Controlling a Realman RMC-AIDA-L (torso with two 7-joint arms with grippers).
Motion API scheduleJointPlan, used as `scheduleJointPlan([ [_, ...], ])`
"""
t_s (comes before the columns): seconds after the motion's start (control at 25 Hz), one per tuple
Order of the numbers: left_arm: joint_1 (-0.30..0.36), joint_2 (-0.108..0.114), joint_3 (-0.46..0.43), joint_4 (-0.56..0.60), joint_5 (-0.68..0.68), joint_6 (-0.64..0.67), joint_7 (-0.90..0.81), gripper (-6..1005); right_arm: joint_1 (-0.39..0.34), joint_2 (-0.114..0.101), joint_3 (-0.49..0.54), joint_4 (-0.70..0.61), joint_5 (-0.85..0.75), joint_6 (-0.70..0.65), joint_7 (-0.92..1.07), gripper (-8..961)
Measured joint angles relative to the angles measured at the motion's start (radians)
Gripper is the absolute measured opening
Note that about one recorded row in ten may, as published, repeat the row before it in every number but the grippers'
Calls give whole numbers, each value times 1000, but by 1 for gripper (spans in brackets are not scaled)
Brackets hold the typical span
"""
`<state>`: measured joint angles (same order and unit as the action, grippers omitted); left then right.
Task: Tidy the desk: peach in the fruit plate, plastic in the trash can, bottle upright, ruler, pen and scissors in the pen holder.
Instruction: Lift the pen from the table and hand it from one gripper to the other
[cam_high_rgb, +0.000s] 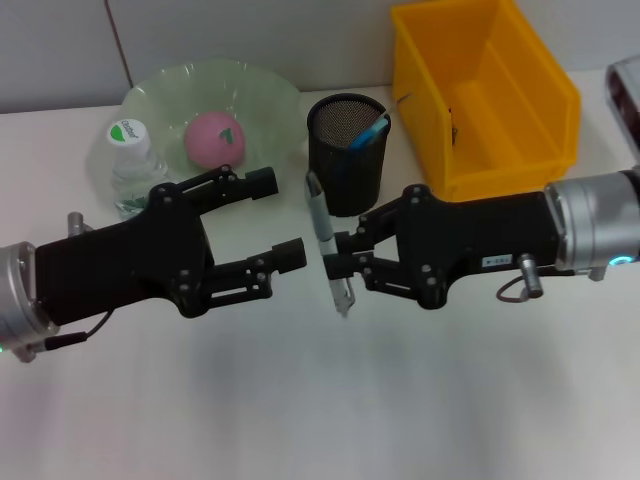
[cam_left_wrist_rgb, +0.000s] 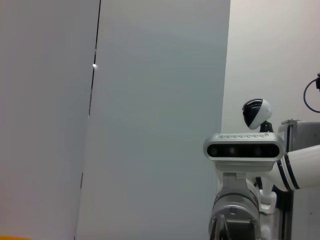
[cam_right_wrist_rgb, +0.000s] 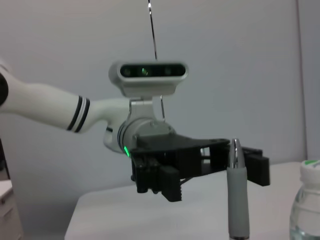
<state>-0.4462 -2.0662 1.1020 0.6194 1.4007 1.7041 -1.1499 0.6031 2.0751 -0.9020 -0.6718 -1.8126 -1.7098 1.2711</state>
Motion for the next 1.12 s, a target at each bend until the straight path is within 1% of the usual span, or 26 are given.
scheduleJointPlan([
  [0.2,-2,-2,19,1,0,-25,-1,757,5,2,-44,0,1,35,-2,154],
  [0.4,-2,-2,45,1,0,-45,-1,753,8,2,-48,0,1,47,-3,156],
  [0.64,-9,-2,55,2,0,-51,5,748,10,3,-48,8,1,49,-14,158],
  [1.08,-17,-5,69,-6,0,-64,8,627,12,3,-49,12,0,49,-18,162],
  [1.12,-18,-5,70,-6,0,-65,8,628,12,3,-49,12,0,49,-19,162],
])
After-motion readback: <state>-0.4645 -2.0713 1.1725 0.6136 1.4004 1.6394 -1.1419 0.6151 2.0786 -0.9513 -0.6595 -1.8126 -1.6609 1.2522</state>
